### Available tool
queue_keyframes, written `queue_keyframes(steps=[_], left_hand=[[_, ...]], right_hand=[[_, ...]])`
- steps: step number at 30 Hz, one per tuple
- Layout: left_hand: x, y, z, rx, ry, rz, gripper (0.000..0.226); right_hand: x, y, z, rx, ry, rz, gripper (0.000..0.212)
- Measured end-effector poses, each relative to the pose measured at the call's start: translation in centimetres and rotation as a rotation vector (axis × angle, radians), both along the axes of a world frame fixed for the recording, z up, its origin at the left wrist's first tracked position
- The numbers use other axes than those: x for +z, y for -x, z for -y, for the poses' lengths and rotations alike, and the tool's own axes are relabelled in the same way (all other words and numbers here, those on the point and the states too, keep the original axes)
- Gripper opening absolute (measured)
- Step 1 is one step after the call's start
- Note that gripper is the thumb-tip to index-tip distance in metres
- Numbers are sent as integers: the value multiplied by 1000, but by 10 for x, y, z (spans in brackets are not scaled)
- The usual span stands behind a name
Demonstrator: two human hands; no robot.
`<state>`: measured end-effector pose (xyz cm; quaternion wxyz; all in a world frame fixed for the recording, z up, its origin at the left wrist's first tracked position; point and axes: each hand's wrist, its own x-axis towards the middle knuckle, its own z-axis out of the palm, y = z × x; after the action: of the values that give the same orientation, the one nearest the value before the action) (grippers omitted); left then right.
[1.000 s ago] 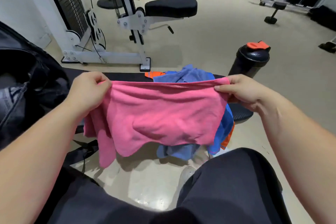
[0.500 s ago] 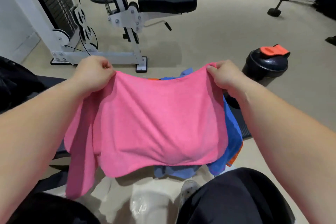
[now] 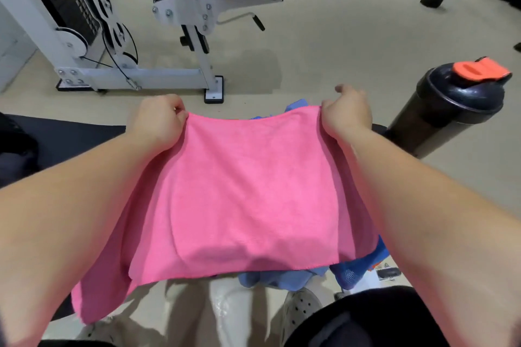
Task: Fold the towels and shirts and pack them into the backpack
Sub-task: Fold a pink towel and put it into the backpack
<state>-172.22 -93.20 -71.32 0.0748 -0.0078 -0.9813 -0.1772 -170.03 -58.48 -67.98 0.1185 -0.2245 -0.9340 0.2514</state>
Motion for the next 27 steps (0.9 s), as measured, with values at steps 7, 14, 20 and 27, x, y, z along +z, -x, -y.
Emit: queue_keyframes(steps=[7,14,20,27], left_hand=[[-7,-7,6,5,139,96,22],[31,-69,16,-45,212,142,50],[47,-141,52,17,265,244,56],[28,-181,92,169,269,319,29]], right_hand=[[-5,-67,83,515,-333,197,74],[-38,-84,61,488,-463,405,96],[-39,-84,59,492,-431,382,101],[-7,-99,89,607,-483,258,90]])
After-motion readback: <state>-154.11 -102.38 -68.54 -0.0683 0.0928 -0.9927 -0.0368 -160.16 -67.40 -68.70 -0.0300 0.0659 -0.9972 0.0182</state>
